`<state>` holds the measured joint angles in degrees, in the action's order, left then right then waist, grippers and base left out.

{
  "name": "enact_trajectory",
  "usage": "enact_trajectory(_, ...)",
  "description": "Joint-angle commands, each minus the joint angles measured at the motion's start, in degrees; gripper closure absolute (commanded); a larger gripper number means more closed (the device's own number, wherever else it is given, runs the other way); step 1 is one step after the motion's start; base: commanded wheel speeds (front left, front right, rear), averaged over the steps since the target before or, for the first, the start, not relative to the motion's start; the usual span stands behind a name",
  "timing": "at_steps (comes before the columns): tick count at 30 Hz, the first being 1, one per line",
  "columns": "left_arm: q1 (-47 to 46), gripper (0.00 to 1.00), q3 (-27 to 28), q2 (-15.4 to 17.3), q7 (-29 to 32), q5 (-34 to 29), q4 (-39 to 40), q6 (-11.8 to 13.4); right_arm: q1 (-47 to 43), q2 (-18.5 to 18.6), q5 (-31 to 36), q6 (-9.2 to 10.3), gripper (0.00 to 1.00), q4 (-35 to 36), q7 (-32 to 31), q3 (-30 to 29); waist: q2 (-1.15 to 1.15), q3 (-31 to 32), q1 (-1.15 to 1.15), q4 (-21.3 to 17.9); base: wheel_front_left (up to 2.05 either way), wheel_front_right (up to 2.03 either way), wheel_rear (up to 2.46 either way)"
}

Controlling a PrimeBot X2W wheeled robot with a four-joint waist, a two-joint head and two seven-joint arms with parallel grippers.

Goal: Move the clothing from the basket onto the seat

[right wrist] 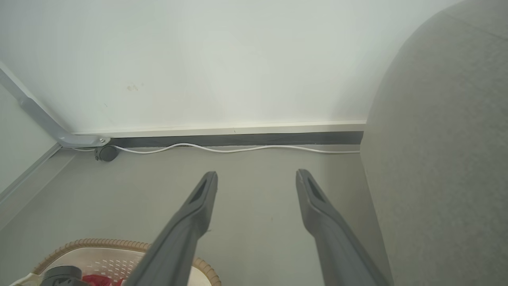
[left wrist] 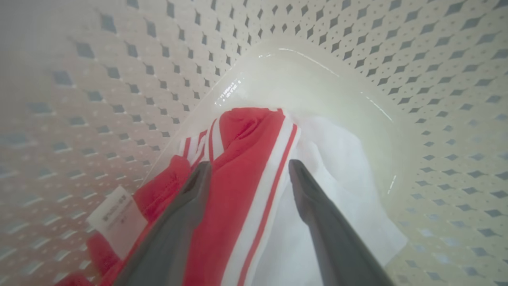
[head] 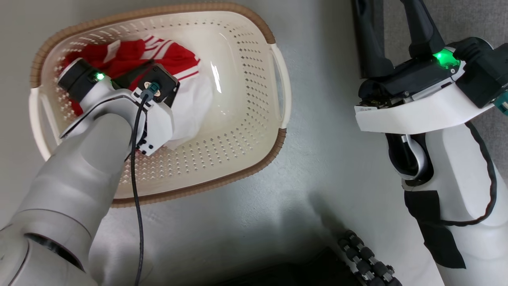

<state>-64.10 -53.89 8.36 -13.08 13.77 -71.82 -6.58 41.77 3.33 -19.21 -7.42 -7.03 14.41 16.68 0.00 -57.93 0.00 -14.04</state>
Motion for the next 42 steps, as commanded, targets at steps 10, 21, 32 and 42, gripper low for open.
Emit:
enact_trajectory(10, -1.1, 0.00, -2.2, 2.2, 4.8, -2.2, -1.6, 3.4, -3.0, -0.5, -2.3, -0.07, 0.00, 2.2, 0.6, 0.0, 0.00, -1.7, 0.00, -1.8, 0.00, 0.00, 0.00)
enact_trajectory(21, -1.4, 0.00, -3.1, 3.1, 8.4, -1.6, -2.0, 3.6, -4.8, -0.5, -2.5, -0.07, 0.00, 3.0, 0.6, -0.4, 0.00, -2.6, 0.00, -1.6, 0.00, 0.00, 0.00)
enact_trajectory(32, -0.9, 1.00, -1.5, 2.7, 5.1, 1.8, -2.1, 1.8, -2.7, -0.5, -2.1, -0.07, 0.00, 2.5, 0.6, -0.4, 0.00, -1.5, 0.00, -2.1, 0.00, 0.00, 0.00)
enact_trajectory(42, 1.4, 1.00, 1.8, -1.5, -1.2, 6.8, -0.7, 1.1, -3.4, -0.5, 0.5, -0.07, 0.00, -0.6, 0.6, -3.3, 0.00, 6.5, 0.00, 1.1, 0.00, 0.00, 0.00)
